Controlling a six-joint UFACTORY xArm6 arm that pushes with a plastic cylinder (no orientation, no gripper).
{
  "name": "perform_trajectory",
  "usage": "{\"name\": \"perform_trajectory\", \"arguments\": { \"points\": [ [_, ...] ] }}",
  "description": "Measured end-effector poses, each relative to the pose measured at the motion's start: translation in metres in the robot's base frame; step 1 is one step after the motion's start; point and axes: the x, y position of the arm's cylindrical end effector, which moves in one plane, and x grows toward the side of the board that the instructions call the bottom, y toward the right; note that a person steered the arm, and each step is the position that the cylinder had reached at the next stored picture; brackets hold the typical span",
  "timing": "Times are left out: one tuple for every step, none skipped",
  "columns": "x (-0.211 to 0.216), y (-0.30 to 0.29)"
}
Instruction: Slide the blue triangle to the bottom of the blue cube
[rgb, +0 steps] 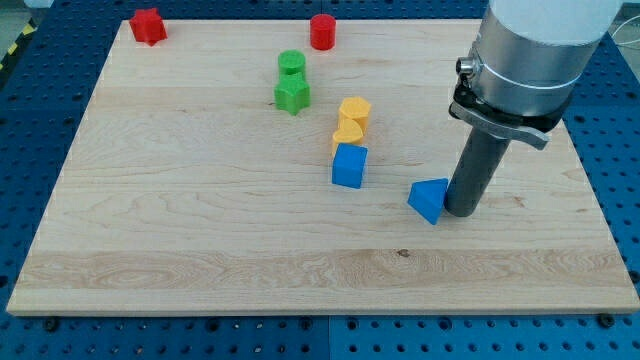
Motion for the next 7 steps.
{"name": "perform_trajectory", "arguments": {
  "points": [
    [0.0, -0.003],
    [0.0, -0.009],
    [0.0, -0.015],
    [0.0, -0.016],
    [0.0, -0.024],
    [0.0, -0.03],
    [0.0, -0.036]
  ]
}}
